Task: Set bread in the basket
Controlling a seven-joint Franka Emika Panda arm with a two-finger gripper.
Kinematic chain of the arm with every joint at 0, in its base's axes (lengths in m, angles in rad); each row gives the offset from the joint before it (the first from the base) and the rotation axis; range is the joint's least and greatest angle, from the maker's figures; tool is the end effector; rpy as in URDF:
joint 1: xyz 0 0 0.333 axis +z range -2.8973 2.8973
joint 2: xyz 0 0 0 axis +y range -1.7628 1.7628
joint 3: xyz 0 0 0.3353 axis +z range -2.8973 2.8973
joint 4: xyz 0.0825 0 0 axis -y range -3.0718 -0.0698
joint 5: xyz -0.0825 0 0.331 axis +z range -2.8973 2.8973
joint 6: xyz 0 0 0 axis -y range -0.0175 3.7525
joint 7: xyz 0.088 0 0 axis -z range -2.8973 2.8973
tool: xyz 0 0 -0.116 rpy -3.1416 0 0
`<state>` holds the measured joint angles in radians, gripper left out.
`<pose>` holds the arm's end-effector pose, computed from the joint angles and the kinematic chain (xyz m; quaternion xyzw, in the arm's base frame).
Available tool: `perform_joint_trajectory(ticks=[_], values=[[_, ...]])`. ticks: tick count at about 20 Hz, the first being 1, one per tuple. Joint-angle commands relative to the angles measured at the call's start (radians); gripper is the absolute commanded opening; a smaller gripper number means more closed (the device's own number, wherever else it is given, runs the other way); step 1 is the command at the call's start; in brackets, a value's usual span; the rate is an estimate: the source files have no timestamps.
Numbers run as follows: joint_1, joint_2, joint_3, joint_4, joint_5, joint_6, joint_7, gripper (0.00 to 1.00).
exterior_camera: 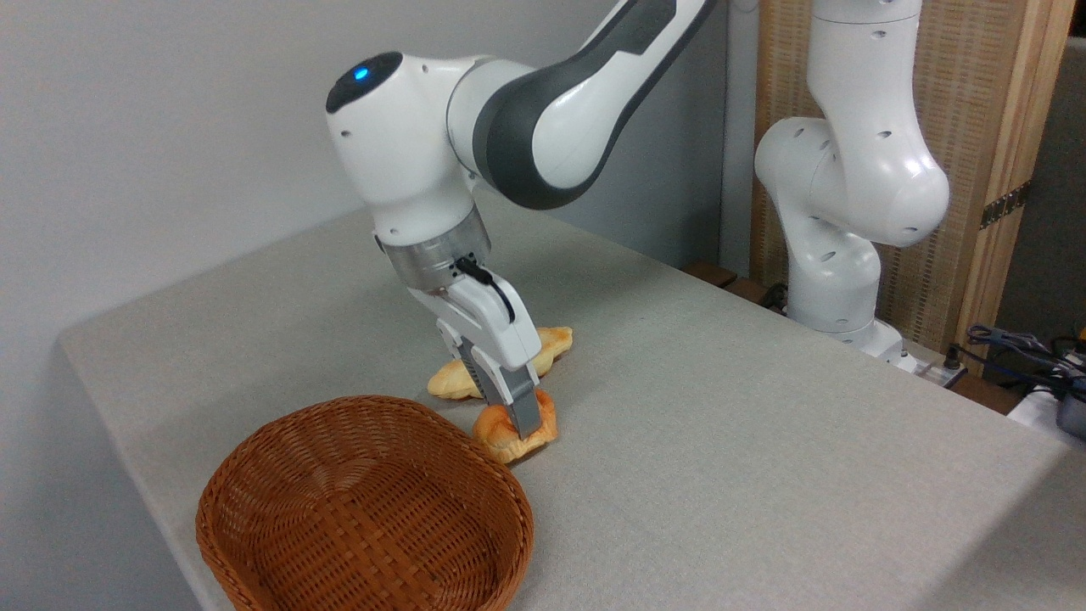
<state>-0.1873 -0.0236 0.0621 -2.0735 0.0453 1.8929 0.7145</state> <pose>0.4719 -0.0555 0.4625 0.9065 -0.4144 -0.0809 0.0035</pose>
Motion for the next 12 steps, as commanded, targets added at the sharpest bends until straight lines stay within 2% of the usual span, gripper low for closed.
perform_joint_trajectory(ticks=[1, 7, 12], values=[[-0.007, -0.048, 0.012, 0.061, -0.034, -0.078, 0.028, 0.41], [-0.009, -0.045, 0.012, 0.161, -0.102, -0.069, 0.026, 0.42], [-0.007, -0.021, 0.013, 0.165, -0.102, 0.118, 0.037, 0.43]])
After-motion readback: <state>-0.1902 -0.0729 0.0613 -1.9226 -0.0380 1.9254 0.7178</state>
